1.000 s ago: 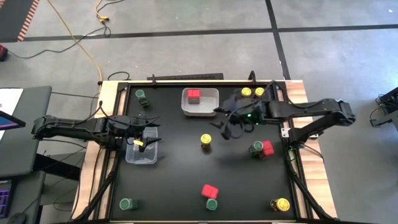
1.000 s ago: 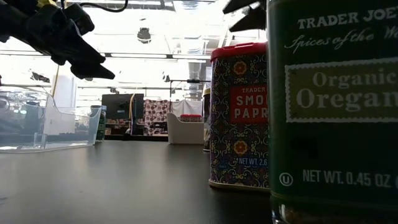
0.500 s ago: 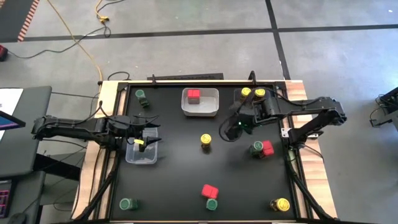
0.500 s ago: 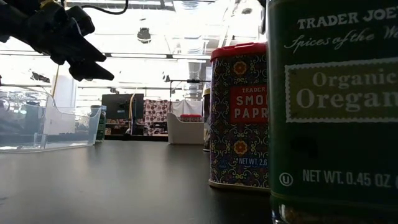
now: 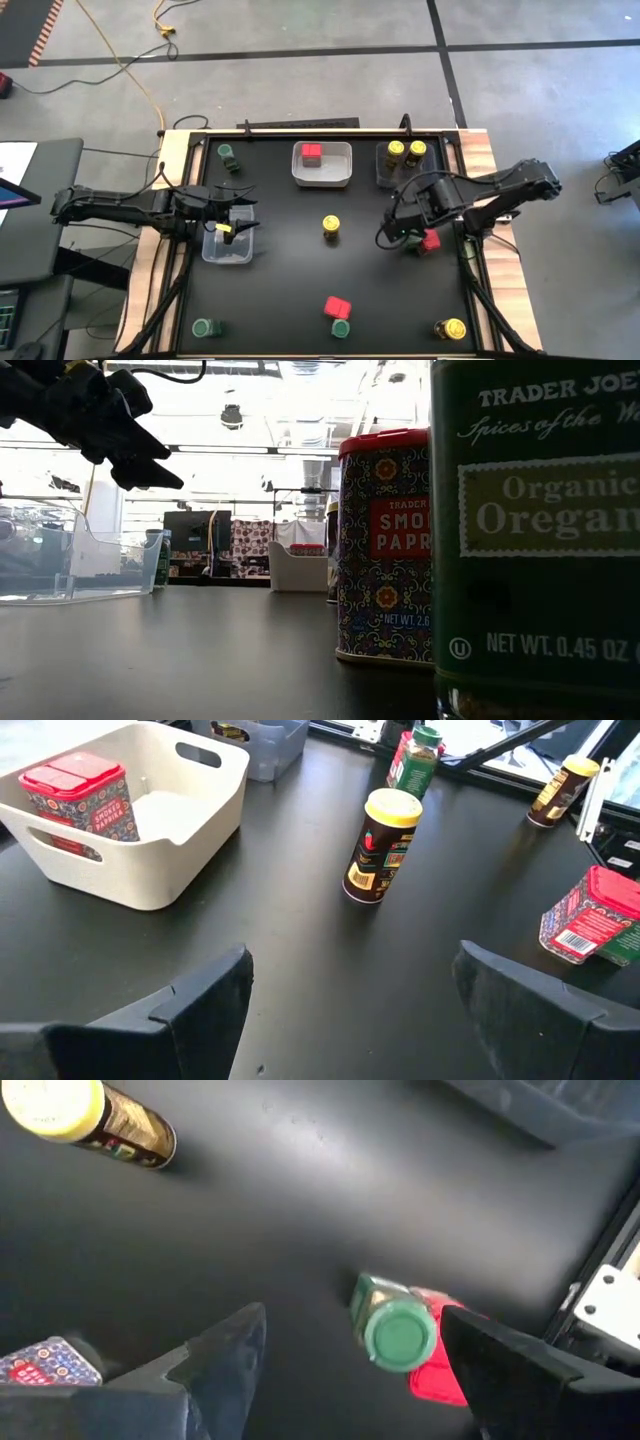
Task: Sort spices by type
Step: Put the right red seasoning can into the white bin
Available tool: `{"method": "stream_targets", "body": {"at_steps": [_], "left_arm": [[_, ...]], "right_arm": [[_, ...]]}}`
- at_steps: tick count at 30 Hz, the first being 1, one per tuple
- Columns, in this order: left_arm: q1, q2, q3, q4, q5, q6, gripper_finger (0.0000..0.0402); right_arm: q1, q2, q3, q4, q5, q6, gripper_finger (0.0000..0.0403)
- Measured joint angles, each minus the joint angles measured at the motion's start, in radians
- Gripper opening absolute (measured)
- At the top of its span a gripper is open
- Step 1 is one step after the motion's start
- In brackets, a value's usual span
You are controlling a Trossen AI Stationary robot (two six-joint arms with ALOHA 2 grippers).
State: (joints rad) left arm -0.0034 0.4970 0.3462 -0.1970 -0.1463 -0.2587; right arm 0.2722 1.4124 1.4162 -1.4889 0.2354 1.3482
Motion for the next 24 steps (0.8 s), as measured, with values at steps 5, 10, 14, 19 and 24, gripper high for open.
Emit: {"method": "stream_targets", "body": {"at_steps": [5,10,14,19,24], "left_arm": [[0.000,0.000,0.000,0.000,0.000,-0.001,0.0330],[0.000,0.000,0.000,0.000,0.000,-0.044,0.0330],[0.000,0.000,0.000,0.000,0.000,-0.058,0.0330],[0.000,0.000,0.000,0.000,0.000,-0.060,0.0330],[0.000,0.000,0.000,0.000,0.000,-0.060,0.0330]], "right_arm": [[0.062,0.000,0.000,-0.042,-0.003,0.075,0.0326],[0.132,-0.002,0.000,-0.077,-0.005,0.164,0.0326],[0.191,-0.002,0.000,-0.074,-0.005,0.217,0.0326],[0.260,-0.003,-0.046,-0.081,-0.064,0.295,0.0326],[0.320,-0.003,-0.150,-0.074,-0.170,0.394,0.0326]]}}
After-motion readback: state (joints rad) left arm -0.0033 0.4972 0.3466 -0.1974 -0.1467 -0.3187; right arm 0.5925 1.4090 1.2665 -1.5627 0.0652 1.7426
